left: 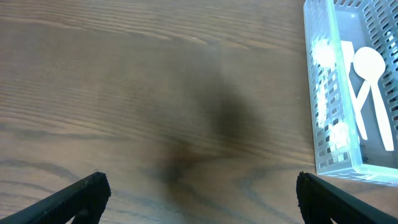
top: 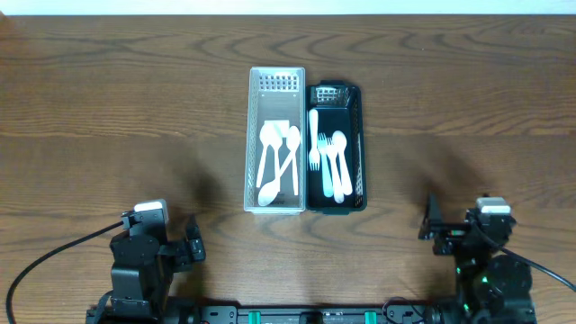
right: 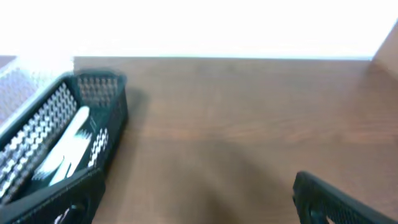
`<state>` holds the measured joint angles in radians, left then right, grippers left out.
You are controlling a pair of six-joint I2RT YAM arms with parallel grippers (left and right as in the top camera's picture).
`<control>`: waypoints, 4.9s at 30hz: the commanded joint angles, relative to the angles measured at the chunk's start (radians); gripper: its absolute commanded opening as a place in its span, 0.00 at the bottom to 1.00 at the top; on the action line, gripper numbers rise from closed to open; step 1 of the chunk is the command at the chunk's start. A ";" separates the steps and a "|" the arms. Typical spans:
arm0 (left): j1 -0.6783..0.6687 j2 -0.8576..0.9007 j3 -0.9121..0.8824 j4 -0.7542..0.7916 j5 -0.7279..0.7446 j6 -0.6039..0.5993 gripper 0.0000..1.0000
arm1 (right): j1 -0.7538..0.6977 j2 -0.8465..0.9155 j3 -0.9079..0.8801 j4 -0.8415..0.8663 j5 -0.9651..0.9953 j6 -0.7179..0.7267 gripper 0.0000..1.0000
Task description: Pack container
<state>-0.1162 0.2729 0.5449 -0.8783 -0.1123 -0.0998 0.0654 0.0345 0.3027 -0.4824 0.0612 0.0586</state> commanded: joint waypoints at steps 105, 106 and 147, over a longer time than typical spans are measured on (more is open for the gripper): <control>0.078 -0.269 -0.541 0.808 0.082 0.027 0.98 | -0.007 -0.019 -0.297 0.415 0.013 -0.053 0.99; 0.078 -0.269 -0.541 0.808 0.082 0.027 0.98 | -0.007 -0.019 -0.297 0.415 0.013 -0.053 0.99; 0.078 -0.269 -0.541 0.808 0.082 0.027 0.98 | -0.007 -0.019 -0.297 0.415 0.013 -0.053 0.99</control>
<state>-0.0456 0.0101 0.0238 -0.0299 -0.0254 -0.0563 0.0631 0.0193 0.0071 -0.0635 0.0639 0.0170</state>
